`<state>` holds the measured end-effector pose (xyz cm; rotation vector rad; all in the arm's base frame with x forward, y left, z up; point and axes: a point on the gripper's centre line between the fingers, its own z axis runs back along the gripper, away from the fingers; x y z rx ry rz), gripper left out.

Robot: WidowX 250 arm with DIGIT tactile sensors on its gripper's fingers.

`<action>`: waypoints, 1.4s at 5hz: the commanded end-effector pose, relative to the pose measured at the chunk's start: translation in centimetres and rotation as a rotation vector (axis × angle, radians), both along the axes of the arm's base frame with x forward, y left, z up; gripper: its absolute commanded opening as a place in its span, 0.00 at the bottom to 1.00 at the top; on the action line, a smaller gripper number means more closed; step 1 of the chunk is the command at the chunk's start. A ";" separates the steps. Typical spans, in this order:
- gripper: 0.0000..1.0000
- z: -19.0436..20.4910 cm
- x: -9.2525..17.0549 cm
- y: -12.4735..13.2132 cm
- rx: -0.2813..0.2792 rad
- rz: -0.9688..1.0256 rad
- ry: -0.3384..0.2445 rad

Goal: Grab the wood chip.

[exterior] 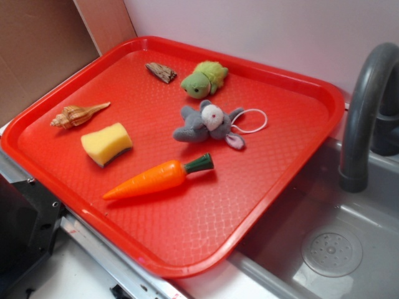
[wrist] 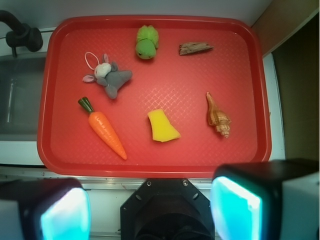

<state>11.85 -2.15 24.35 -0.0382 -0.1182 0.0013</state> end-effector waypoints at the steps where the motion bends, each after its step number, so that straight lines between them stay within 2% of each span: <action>1: 1.00 0.0 0.0 0.0 0.000 0.000 0.000; 2: 1.00 -0.7 3.0 0.2 -0.026 0.102 -0.044; 3: 1.00 -1.4 5.6 1.0 -0.022 0.215 -0.090; 4: 1.00 -2.4 8.3 2.6 0.011 0.444 -0.157; 5: 1.00 -4.5 10.7 5.5 0.056 0.692 -0.261; 6: 1.00 -6.7 11.6 7.8 0.105 0.858 -0.356; 7: 1.00 -8.5 11.9 8.7 0.147 0.967 -0.420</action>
